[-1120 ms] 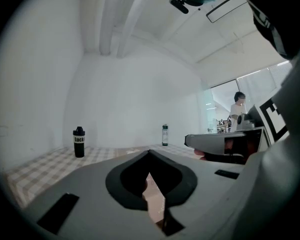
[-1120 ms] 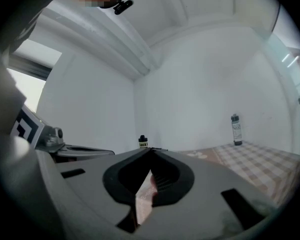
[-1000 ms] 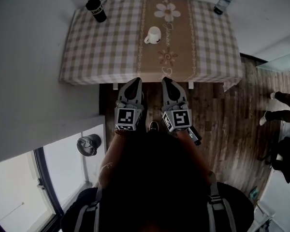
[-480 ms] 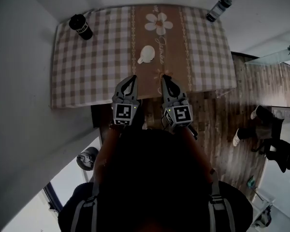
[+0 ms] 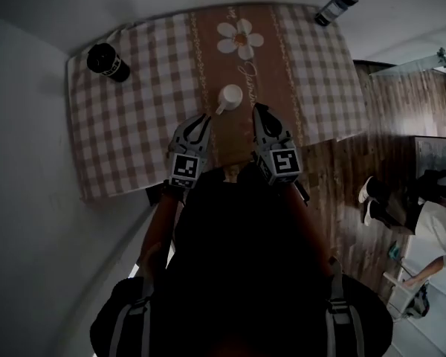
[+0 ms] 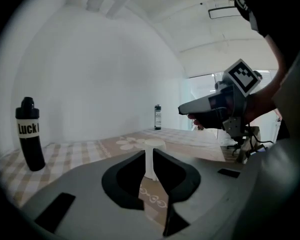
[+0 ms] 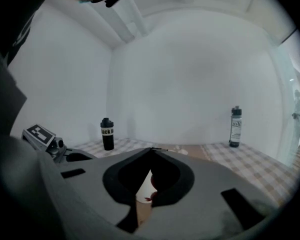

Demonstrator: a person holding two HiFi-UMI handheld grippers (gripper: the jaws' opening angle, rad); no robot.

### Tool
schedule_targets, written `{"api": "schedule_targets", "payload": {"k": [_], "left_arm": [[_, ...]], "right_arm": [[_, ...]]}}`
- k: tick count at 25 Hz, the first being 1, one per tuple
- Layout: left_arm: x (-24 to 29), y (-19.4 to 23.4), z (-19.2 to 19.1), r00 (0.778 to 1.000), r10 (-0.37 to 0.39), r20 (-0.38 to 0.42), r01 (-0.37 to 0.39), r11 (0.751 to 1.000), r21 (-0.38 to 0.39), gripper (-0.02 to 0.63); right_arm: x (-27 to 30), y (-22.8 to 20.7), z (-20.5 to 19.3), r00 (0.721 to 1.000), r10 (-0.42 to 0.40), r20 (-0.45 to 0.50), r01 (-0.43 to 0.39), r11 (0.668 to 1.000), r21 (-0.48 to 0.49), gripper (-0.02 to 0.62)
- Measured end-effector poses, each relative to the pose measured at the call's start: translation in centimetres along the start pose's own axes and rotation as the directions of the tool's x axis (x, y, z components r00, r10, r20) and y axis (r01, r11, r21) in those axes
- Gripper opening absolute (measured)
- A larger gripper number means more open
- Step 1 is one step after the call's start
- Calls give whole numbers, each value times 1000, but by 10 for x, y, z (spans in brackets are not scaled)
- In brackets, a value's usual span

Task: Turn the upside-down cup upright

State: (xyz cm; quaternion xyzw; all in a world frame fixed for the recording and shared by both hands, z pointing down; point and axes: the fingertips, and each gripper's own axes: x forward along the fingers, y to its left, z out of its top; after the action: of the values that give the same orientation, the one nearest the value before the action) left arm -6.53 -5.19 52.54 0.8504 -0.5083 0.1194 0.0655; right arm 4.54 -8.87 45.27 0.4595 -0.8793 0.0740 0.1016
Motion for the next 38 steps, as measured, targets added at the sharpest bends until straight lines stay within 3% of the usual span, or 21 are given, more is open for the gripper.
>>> {"api": "schedule_targets", "payload": {"k": [3, 5, 9, 11, 14, 19, 28, 38], "left_arm": [[17, 0, -5, 998, -63, -28, 64, 997, 37, 60], [23, -6, -14, 993, -107, -57, 110, 992, 61, 94], [40, -2, -25, 988, -128, -90, 132, 990, 44, 97], [45, -3, -32, 985, -137, -100, 141, 990, 30, 101], [52, -4, -46, 979, -160, -126, 163, 986, 20, 168], [62, -9, -50, 972, -178, -153, 182, 983, 14, 169], [67, -15, -64, 958, -185, -220, 193, 981, 13, 169], [80, -23, -61, 959, -179, -222, 184, 983, 2, 115]], "right_arm": [[14, -9, 2, 999, -29, -12, 30, 999, 12, 3], [16, -14, -5, 998, -43, -38, 44, 999, 17, 3], [31, -28, -16, 997, -58, -47, 60, 997, 51, 3], [37, -31, -20, 998, -41, -45, 43, 997, 62, 3], [45, -29, -19, 999, 16, -37, -14, 999, 30, 3], [42, -35, -19, 997, 63, -49, -62, 998, 20, 3], [50, -35, -25, 997, 63, -42, -61, 997, 52, 3], [42, -41, -33, 998, 35, -54, -31, 997, 72, 3]]}}
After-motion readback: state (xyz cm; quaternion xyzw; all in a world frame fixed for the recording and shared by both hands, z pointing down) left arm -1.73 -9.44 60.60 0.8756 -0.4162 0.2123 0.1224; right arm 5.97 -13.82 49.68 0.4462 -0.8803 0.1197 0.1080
